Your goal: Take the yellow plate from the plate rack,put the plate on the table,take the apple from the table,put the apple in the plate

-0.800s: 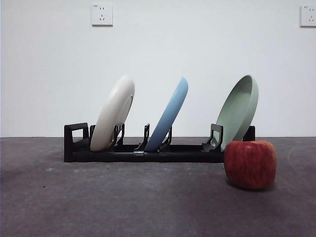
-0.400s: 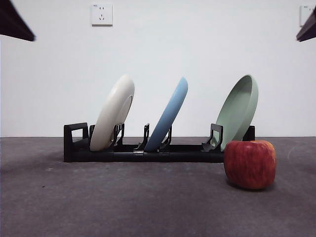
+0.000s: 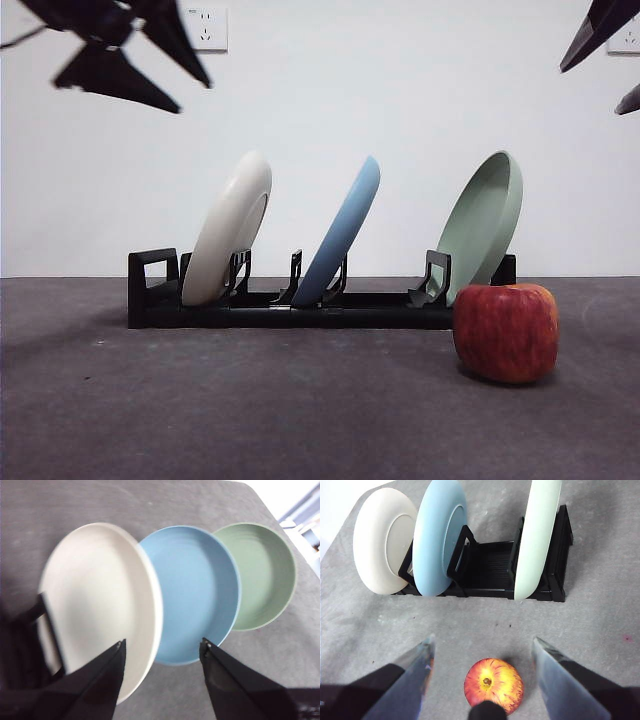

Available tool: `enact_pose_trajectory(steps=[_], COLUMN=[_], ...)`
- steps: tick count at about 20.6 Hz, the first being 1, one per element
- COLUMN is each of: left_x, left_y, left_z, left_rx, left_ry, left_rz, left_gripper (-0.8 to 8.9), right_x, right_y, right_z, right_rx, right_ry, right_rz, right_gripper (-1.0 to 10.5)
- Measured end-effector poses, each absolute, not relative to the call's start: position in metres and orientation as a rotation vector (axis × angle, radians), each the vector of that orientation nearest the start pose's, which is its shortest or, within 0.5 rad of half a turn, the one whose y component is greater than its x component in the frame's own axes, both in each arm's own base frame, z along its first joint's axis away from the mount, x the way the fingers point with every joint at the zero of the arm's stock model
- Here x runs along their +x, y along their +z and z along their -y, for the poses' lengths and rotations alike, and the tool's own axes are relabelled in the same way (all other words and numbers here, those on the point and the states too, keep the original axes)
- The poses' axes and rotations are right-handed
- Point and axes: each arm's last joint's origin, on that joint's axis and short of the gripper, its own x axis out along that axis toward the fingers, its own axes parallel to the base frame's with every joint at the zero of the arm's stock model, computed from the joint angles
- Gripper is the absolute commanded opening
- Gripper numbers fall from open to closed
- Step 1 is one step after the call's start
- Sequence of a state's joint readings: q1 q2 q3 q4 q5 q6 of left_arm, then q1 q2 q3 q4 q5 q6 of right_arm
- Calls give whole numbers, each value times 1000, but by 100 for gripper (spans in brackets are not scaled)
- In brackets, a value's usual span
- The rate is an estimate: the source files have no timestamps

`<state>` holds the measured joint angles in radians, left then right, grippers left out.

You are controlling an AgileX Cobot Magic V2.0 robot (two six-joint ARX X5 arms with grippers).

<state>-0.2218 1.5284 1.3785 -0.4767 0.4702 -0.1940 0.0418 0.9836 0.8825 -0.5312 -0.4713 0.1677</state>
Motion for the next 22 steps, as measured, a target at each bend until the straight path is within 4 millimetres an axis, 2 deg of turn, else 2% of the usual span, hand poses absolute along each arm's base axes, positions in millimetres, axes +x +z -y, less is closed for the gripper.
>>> enact_pose_trajectory(steps=[3, 6, 9, 12, 15, 16, 22], left_x=[345, 360, 369, 373, 373, 373, 369], left_y=[334, 319, 298, 290, 292, 292, 293], left_z=[108, 125, 134, 137, 138, 138, 142], left_rx=[-225, -188, -159, -113, -93, -88, -64], left_ry=[-596, -593, -571, -546, -550, -555, -594], left_rz=[-718, -754, -807, -812, -791, -789, -792], left_gripper=[251, 251, 249, 239, 12, -12, -12], right_x=[198, 198, 198, 198, 198, 198, 198], right_y=[303, 303, 303, 303, 303, 303, 303], right_z=[-21, -21, -21, -21, -21, -21, -21], right_rx=[295, 295, 294, 294, 294, 294, 294], right_ry=[443, 443, 440, 440, 440, 440, 440], right_rz=[-666, -666, -666, -667, -667, -667, -667], right_gripper=[321, 320, 320, 320, 320, 320, 319])
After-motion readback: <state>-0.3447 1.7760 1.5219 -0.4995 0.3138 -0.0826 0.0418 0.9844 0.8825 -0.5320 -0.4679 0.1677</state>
